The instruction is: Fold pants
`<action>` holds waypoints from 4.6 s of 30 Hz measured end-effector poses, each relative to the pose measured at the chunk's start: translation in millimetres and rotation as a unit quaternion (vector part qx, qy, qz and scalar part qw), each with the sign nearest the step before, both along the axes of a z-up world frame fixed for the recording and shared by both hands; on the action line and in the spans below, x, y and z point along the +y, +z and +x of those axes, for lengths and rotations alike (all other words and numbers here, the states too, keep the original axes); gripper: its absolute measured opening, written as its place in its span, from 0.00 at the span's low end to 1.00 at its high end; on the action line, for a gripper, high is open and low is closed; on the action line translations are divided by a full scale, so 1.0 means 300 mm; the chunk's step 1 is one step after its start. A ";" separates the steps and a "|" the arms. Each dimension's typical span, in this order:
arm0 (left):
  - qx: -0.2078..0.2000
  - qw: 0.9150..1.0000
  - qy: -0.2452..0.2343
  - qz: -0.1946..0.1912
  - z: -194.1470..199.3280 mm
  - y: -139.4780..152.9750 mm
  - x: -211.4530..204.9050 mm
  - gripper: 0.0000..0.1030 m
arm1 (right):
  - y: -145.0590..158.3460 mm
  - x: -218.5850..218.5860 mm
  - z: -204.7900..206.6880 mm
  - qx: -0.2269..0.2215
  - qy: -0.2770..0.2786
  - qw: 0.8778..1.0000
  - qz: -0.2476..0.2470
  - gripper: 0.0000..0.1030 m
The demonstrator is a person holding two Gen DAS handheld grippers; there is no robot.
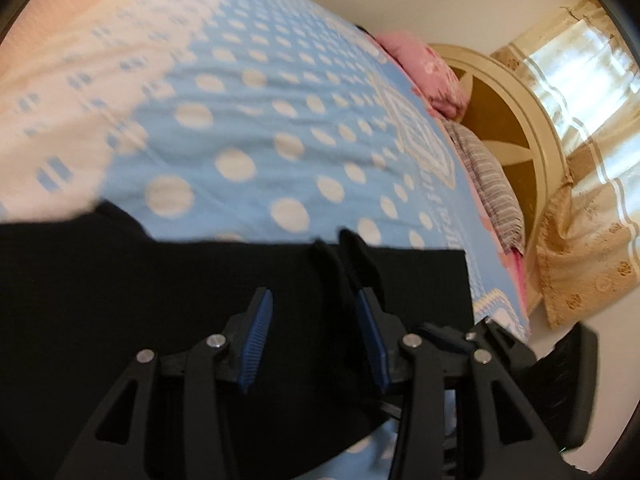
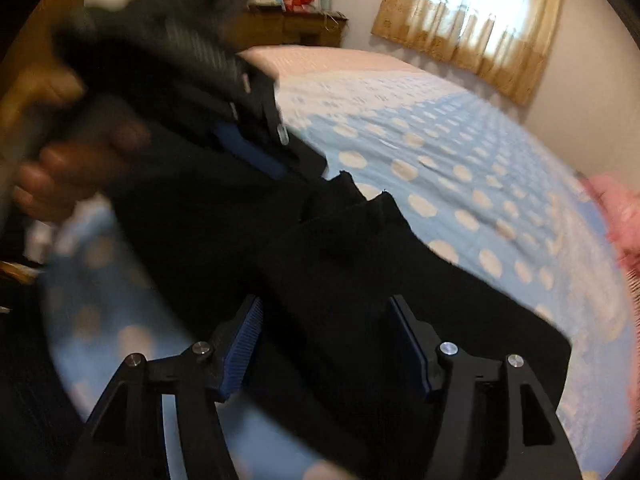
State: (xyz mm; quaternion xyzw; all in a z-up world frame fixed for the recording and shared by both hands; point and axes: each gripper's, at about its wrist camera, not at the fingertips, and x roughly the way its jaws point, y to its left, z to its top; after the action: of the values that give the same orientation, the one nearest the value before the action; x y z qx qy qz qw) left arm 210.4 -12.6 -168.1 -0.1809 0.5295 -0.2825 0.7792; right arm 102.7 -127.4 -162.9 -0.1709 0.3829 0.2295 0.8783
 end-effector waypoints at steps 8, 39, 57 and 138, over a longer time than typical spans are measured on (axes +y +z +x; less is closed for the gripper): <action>-0.001 0.998 -0.048 0.029 -0.046 -0.020 -0.177 0.41 | 0.105 -0.316 -0.097 -0.089 -0.128 0.983 0.100 0.63; -0.028 0.999 0.023 0.041 -0.094 0.090 0.100 0.50 | -0.070 -0.330 -0.050 -0.015 -0.167 0.984 0.066 0.64; -0.079 0.996 -0.020 -0.047 -0.097 0.019 0.038 0.51 | 0.014 -0.073 -0.037 -0.035 -0.051 0.995 0.076 0.64; -0.218 0.913 0.086 0.334 -0.238 0.326 0.320 0.21 | 0.134 -0.109 -0.062 -0.084 -0.067 0.987 0.119 0.66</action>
State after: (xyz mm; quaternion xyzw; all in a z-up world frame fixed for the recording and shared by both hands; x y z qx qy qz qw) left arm 139.1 83.3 -70.3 0.1114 0.3925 -0.0537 0.9114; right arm 84.2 -160.0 -122.6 -0.0577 0.2878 0.1993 0.9350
